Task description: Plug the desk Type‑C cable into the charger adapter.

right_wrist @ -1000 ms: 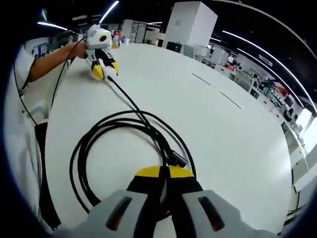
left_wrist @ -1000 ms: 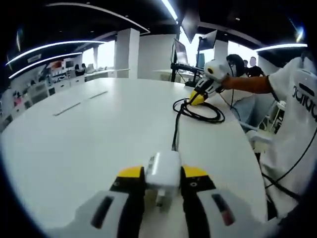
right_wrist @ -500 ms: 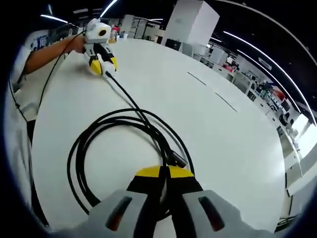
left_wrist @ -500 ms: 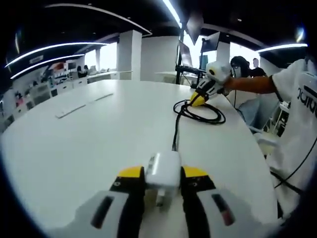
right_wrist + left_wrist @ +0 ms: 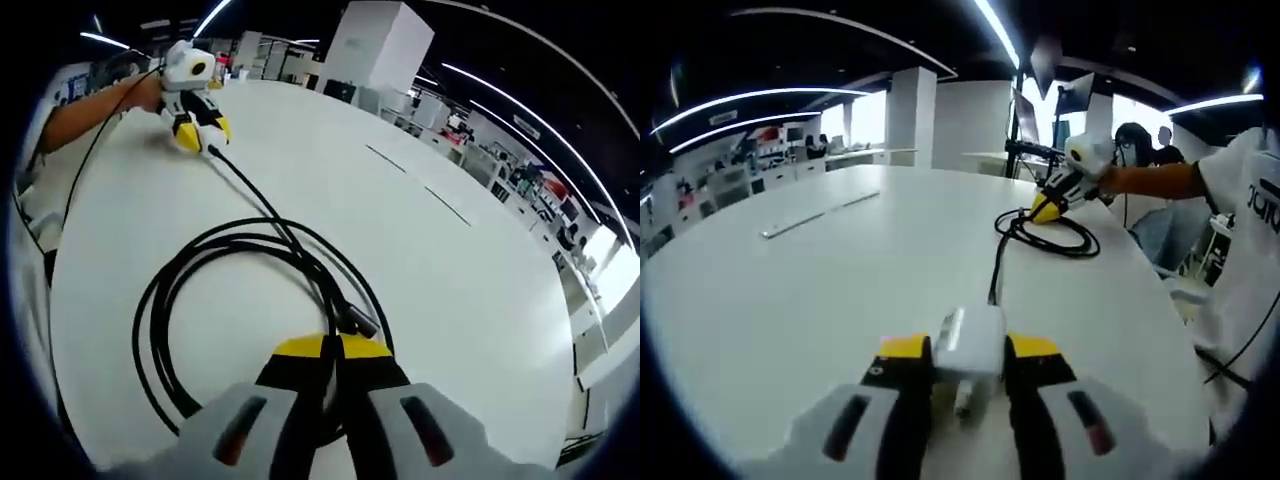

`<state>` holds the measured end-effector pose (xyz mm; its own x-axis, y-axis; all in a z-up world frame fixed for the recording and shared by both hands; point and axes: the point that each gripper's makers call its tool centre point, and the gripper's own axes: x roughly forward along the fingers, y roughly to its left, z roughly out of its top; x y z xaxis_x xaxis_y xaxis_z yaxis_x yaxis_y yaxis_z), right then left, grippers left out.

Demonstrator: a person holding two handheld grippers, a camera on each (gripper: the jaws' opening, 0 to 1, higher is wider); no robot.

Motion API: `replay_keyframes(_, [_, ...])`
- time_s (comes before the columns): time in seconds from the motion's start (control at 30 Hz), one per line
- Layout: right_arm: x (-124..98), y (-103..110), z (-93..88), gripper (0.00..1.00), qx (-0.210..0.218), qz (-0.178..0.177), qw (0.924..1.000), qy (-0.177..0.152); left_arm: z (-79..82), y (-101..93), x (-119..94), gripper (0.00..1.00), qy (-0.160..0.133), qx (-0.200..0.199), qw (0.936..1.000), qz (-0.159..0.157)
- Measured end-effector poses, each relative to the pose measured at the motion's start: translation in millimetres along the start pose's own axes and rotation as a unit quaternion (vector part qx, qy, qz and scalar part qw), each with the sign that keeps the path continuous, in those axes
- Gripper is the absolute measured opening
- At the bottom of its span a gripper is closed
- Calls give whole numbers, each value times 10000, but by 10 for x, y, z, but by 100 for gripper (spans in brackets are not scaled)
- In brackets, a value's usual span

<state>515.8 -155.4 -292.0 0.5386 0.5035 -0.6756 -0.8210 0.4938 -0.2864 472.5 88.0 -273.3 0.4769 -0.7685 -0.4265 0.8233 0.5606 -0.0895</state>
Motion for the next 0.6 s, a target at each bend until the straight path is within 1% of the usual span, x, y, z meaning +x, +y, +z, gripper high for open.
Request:
replay_keyframes(0.07, [3,0,-5,2,-13,-3,10000,-3,-2,53,-10,27,-15,-33,10000,-3])
replay_keyframes(0.1, [3,3,-7,2,-32,-5,10000,2,6,-5,2,27,-20,-32,10000,-1])
replay_keyframes(0.13, [-3,7,-6,3,-63,-20,10000,-8,8,-22,7,28,-22,-34,10000,-1])
replay_keyframes(0.2, [-18,19,12,5,-113,-26,9999,-63,20,-89,18,31,-43,-40,10000,-1])
replay_keyframes(0.27, [-20,2,62,8,-75,-32,9998,-205,71,-37,-1,37,-178,-77,9998,29])
replay_keyframes(0.33, [-41,2,62,12,-72,-83,9996,-243,80,107,-38,41,-187,-138,9997,80])
replay_keyframes(0.37, [-56,6,65,16,-74,-109,9995,-272,79,121,-44,44,-179,-158,9997,98])
replay_keyframes(0.43, [-88,-41,125,20,37,-242,9984,-512,103,62,-63,51,-254,-198,9994,130])
replay_keyframes(0.47, [-97,-51,131,20,89,-265,9981,-556,111,62,-71,56,-277,-202,9993,158])
replay_keyframes(0.53, [-112,-56,186,20,289,-235,9959,-827,124,108,-109,69,-359,-552,9973,324])
replay_keyframes(0.57, [-133,-52,189,22,479,-299,9940,-940,122,152,-133,72,-387,-660,9959,479])
replay_keyframes(0.6, [-134,-64,221,24,567,-282,9918,-1110,119,163,-152,74,-398,-668,9954,555])
